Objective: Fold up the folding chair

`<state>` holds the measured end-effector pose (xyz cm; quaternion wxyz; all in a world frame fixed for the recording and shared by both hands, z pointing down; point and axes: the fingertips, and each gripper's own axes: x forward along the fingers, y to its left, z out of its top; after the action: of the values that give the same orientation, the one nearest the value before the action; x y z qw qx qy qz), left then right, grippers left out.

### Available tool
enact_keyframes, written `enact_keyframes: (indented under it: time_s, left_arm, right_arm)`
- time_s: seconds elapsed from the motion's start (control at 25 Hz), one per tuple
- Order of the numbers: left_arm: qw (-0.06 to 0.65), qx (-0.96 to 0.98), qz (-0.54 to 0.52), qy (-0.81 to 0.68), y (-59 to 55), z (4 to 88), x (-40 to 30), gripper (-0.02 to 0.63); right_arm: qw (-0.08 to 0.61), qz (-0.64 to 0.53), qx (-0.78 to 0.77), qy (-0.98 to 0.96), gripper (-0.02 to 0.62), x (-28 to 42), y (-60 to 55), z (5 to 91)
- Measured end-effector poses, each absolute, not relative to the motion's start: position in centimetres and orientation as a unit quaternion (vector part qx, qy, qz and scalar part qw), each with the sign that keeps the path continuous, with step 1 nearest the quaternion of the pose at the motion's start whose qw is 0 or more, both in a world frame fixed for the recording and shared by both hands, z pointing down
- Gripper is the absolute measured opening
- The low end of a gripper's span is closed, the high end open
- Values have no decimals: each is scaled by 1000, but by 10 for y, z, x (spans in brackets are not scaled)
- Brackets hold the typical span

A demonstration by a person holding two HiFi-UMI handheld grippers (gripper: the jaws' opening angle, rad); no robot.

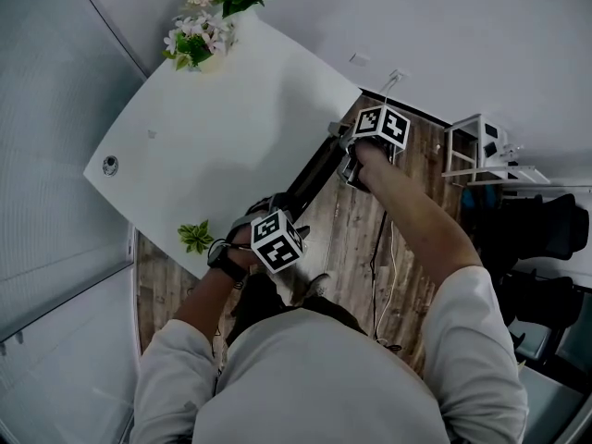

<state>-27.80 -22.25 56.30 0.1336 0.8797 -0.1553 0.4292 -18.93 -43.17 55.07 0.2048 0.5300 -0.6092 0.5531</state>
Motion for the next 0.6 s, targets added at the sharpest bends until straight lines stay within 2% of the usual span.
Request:
enact_keyframes:
  time_s: [0.28,0.6]
  left_arm:
    - [116,871,438,-189,-222,561,-285,305]
    - [104,870,380,-298,-235,511,-307,321]
  right_arm:
    - [190,539,510,-643,265,-189,-424,534]
    - [141,504,504,-688,270,-148,-390,490]
